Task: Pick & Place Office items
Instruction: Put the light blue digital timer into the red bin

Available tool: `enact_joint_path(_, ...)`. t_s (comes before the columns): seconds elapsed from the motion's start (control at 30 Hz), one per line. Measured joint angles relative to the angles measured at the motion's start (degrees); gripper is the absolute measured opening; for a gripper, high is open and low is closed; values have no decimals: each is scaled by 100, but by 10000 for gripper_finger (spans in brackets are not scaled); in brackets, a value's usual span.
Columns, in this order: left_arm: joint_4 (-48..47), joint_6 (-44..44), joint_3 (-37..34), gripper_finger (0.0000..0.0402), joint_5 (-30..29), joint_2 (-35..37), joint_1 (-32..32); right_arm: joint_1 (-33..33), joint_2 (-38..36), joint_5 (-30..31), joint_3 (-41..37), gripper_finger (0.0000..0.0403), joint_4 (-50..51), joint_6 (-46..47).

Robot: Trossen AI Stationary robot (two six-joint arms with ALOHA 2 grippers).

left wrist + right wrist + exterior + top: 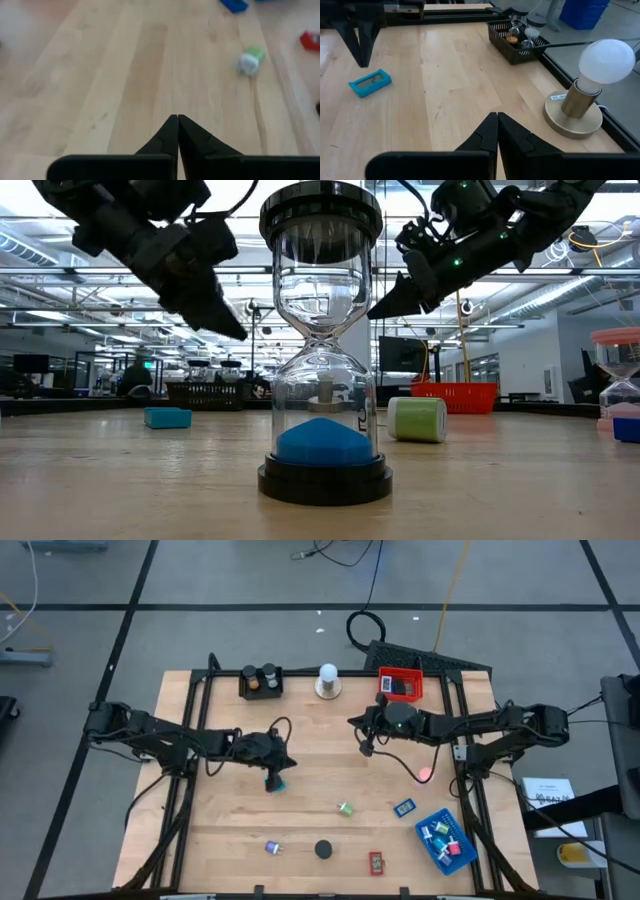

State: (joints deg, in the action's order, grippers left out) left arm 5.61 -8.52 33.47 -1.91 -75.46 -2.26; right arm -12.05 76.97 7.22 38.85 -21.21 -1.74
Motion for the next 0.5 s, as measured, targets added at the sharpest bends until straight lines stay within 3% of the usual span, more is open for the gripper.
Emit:
enact_joint_path(0.23, -1136, -301, 69, 58, 361, 0, -176, 0, 0, 0, 0, 3, -45, 42)
enact_joint_path(0.37, -1977, -470, 306, 107, 347, 0, -229, 2, 0, 0, 0, 3, -46, 42)
enact_joint_path(0.5, -2202, -371, 391, 168, 385, 0, -250, 2, 0, 0, 0, 3, -44, 42)
